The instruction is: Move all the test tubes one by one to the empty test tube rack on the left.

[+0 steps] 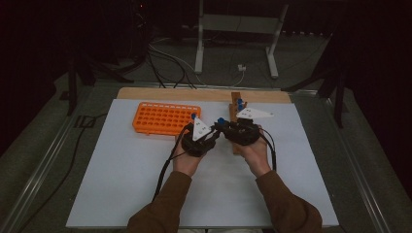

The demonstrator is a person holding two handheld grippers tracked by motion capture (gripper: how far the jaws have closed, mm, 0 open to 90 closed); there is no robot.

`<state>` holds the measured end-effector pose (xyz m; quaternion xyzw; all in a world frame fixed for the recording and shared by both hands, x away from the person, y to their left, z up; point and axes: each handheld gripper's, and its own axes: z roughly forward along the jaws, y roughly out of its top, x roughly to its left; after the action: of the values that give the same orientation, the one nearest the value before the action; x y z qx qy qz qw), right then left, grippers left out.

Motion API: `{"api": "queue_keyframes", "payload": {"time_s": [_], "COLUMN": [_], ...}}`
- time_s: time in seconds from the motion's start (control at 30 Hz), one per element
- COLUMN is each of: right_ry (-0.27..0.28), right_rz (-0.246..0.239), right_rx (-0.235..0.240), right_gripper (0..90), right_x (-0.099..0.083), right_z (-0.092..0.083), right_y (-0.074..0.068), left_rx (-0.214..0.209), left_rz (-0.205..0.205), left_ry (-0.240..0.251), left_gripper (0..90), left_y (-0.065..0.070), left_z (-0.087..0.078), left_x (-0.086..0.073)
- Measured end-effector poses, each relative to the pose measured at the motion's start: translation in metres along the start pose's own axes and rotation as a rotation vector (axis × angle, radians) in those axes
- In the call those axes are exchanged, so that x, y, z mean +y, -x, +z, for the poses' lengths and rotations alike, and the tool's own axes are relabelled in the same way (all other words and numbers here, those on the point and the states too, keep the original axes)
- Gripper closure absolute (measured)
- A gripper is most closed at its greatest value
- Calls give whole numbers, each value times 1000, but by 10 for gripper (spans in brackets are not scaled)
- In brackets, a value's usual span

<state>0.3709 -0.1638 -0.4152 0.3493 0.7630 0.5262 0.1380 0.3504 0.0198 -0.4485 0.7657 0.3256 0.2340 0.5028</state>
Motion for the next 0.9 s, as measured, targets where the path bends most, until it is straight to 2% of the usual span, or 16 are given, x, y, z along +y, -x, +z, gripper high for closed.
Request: {"api": "queue_keyframes", "payload": {"time_s": [0.2,0.4,0.5,0.6,0.73,0.9], "right_ry": [-3,30,51,65,61,57], "right_rz": [-7,-16,0,1,-9,-3], "right_rx": [13,32,34,11,-36,-64], "right_gripper": [757,550,454,345,145,31], "right_x": [0,-1,0,-1,-5,-12], "right_z": [1,-4,-8,-12,-14,-19], "right_y": [-1,0,4,6,8,12], "left_rx": [-9,10,23,45,56,70], "left_rz": [17,-26,-39,-42,-46,-64], "left_ry": [-1,-6,-8,-15,-14,-7], "left_gripper": [779,783,783,783,783,783], "left_y": [-1,-11,-16,-19,-23,-31], "left_z": [-1,-1,-2,-4,-6,-11], "left_x": [-1,-4,-5,-5,-5,-4]}}
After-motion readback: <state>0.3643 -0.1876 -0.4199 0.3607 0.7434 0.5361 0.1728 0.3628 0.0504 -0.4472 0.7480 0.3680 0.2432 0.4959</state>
